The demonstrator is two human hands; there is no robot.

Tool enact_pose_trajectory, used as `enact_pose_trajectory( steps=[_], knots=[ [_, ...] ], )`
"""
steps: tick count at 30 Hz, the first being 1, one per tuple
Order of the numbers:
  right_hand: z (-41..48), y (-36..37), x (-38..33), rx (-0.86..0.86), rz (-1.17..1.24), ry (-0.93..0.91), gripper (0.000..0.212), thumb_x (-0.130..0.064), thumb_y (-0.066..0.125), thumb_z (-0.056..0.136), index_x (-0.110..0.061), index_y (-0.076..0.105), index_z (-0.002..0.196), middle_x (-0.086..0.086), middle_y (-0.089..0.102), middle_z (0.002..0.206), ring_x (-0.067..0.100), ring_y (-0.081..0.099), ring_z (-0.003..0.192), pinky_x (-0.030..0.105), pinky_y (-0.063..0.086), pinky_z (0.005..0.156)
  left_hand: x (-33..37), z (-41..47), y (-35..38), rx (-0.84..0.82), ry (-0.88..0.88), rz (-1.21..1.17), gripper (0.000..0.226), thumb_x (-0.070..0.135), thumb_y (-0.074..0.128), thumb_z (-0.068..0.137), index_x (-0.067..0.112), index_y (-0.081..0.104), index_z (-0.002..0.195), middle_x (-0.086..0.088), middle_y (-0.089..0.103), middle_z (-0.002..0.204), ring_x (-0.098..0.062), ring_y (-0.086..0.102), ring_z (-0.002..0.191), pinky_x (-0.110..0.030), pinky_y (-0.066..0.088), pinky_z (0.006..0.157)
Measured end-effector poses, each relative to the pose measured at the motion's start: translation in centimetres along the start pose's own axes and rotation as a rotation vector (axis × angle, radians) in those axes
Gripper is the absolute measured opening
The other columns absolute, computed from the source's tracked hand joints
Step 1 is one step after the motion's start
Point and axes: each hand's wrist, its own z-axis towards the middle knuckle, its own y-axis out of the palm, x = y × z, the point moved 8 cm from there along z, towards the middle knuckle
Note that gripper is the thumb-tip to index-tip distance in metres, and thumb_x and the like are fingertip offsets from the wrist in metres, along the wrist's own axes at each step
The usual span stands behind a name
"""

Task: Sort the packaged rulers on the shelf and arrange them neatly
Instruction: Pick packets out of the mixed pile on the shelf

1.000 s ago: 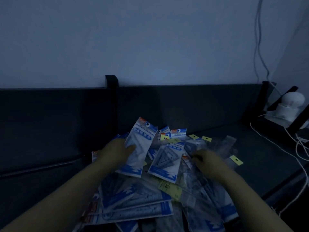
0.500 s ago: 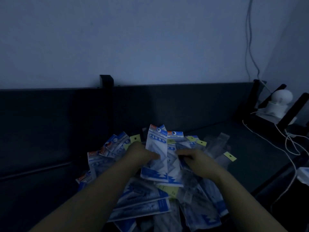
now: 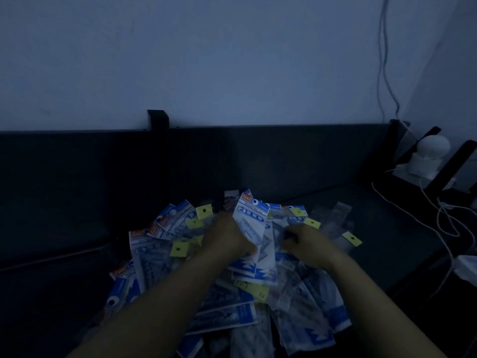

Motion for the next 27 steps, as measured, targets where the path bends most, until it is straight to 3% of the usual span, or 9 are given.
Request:
enact_pose_trajectory(
  steps=[3, 6, 8, 11, 15, 18, 23, 25, 27],
  knots=[
    [-0.4, -0.2, -0.9, 0.007, 0.164, -0.023, 0.016, -0.021, 0.056, 0.086, -0.013, 0.065, 0.095, 0.009, 0.066, 0.092, 0.022, 0.062, 0.081, 0.033, 0.049, 0.067, -0.2, -0.2, -0.3, -0.013, -0.036, -0.003, 0.096, 0.026, 0.086, 0.063, 0.005, 0.031, 0.139, -0.010, 0.049, 0.133, -0.029, 0.053, 0.117, -0.039, 0.051, 0.089],
    [-0.5, -0.5, -1.8, 0.041, 0.369, -0.031, 0.006, -0.015, 0.061, 0.089, -0.016, 0.065, 0.093, -0.003, 0.066, 0.084, 0.009, 0.057, 0.073, 0.022, 0.044, 0.061, -0.3, -0.6, -0.6, -0.019, -0.045, -0.026, 0.093, 0.024, 0.086, 0.064, 0.005, 0.032, 0.138, -0.011, 0.049, 0.133, -0.031, 0.053, 0.116, -0.039, 0.051, 0.086],
    [-0.2, -0.6, -2.0, 0.092, 0.502, -0.019, 0.014, -0.008, 0.061, 0.089, -0.011, 0.064, 0.102, -0.007, 0.064, 0.083, 0.005, 0.057, 0.073, 0.019, 0.046, 0.065, -0.4, -0.8, -0.8, -0.002, -0.048, -0.055, 0.087, 0.023, 0.086, 0.064, 0.007, 0.037, 0.133, -0.011, 0.052, 0.130, -0.031, 0.054, 0.115, -0.037, 0.050, 0.083],
    [0.1, -1.2, -2.5, 0.181, 0.648, -0.004, 0.025, 0.004, 0.060, 0.083, -0.007, 0.061, 0.106, -0.001, 0.063, 0.083, 0.008, 0.056, 0.072, 0.013, 0.044, 0.060, -0.9, -0.9, -1.2, 0.009, -0.052, -0.146, 0.079, 0.024, 0.087, 0.059, 0.006, 0.046, 0.125, -0.011, 0.058, 0.123, -0.029, 0.058, 0.109, -0.035, 0.050, 0.079],
    [0.2, -2.3, -3.6, 0.234, 0.799, -0.040, 0.021, 0.005, 0.065, 0.081, -0.007, 0.064, 0.099, 0.005, 0.064, 0.088, 0.013, 0.058, 0.076, 0.013, 0.047, 0.061, -1.5, -1.1, -1.6, -0.005, -0.033, -0.334, 0.078, 0.027, 0.088, 0.057, 0.004, 0.050, 0.120, -0.007, 0.060, 0.119, -0.026, 0.060, 0.102, -0.033, 0.051, 0.074],
    [0.3, -2.3, -4.3, 0.204, 0.967, -0.007, 0.018, 0.004, 0.067, 0.081, -0.008, 0.065, 0.095, 0.006, 0.065, 0.089, 0.015, 0.061, 0.075, 0.022, 0.051, 0.062, -2.1, -1.2, -1.8, -0.016, -0.033, -0.505, 0.068, 0.017, 0.088, 0.063, 0.004, 0.056, 0.121, -0.009, 0.064, 0.119, -0.023, 0.063, 0.098, -0.030, 0.052, 0.070],
    [0.3, -2.2, -4.3, 0.195, 1.061, 0.100, 0.035, -0.011, 0.071, 0.082, -0.007, 0.057, 0.114, 0.009, 0.060, 0.105, 0.025, 0.062, 0.088, 0.038, 0.055, 0.074, -2.6, -1.7, -2.6, -0.008, -0.076, -0.619, 0.063, 0.017, 0.088, 0.061, 0.006, 0.059, 0.116, -0.008, 0.068, 0.111, -0.023, 0.067, 0.094, -0.036, 0.057, 0.079],
    [-0.3, -2.1, -4.8, 0.119, 1.094, 0.120, 0.030, -0.018, 0.073, 0.081, -0.004, 0.063, 0.105, 0.016, 0.067, 0.101, 0.033, 0.065, 0.090, 0.048, 0.056, 0.083, -2.4, -2.1, -3.3, -0.009, -0.052, -0.634, 0.047, 0.011, 0.082, 0.071, 0.005, 0.059, 0.113, -0.005, 0.068, 0.101, -0.016, 0.065, 0.085, -0.021, 0.055, 0.064],
    [-1.4, -2.4, -6.3, 0.043, 1.118, 0.066, 0.017, -0.016, 0.073, 0.080, -0.003, 0.067, 0.090, 0.019, 0.071, 0.090, 0.032, 0.067, 0.079, 0.046, 0.057, 0.077, -1.8, -2.8, -4.7, 0.003, -0.017, -0.626, 0.032, 0.010, 0.076, 0.078, 0.007, 0.060, 0.106, 0.001, 0.065, 0.089, -0.008, 0.060, 0.075, -0.011, 0.048, 0.050]
  ],
)
